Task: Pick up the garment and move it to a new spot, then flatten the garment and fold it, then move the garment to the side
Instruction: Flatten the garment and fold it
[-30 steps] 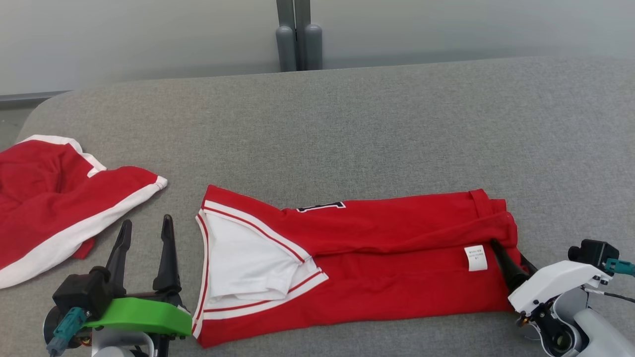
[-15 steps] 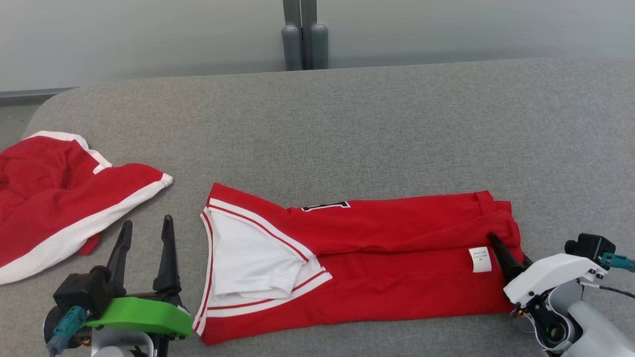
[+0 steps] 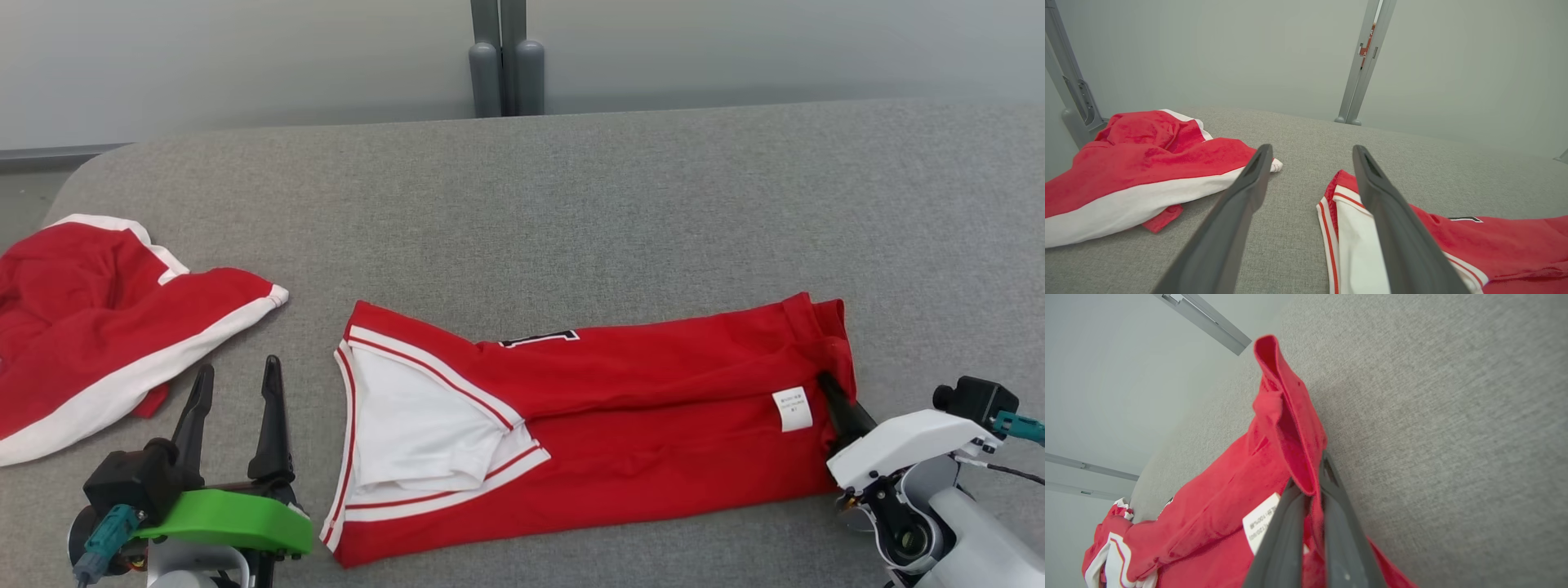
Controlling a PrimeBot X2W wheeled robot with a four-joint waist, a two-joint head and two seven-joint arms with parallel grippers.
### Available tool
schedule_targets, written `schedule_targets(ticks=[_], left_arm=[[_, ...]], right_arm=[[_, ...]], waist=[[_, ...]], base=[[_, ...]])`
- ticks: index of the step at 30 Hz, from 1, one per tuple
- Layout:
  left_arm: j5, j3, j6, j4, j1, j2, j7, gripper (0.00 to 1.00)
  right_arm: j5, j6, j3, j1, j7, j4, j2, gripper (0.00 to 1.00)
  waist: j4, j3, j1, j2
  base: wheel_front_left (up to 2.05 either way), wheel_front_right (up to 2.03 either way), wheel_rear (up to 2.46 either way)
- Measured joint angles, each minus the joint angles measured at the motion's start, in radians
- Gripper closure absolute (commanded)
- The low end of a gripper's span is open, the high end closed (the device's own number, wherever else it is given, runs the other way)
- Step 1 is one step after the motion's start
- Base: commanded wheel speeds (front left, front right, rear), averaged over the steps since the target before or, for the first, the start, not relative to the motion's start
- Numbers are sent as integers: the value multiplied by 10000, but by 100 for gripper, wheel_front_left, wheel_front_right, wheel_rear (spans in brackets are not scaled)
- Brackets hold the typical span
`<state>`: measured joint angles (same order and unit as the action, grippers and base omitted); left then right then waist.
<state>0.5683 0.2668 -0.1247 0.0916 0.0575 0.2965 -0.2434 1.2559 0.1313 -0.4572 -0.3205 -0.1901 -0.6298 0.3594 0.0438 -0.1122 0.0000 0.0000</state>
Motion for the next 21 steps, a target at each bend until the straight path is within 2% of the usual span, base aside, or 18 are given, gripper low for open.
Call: schedule_targets(ticks=[7, 14, 21], left_arm=[[12, -6, -35, -2, -3, 13, -15, 0], [33, 0, -63, -19, -10, 52, -17, 0], [107, -12, -142, -38, -84, 71, 0, 0]], right_arm=[[245, 0, 48, -69, -313, 140, 470, 100], [416, -2, 171, -373, -217, 82, 1250, 100], [677, -8, 71, -519, 148, 1235, 1676, 100]], waist=[[-59, 75, 0, 0], [-107, 148, 0, 0], [-112, 294, 0, 0]], base=[[0, 0, 0], [0, 0, 0], [0, 0, 0]])
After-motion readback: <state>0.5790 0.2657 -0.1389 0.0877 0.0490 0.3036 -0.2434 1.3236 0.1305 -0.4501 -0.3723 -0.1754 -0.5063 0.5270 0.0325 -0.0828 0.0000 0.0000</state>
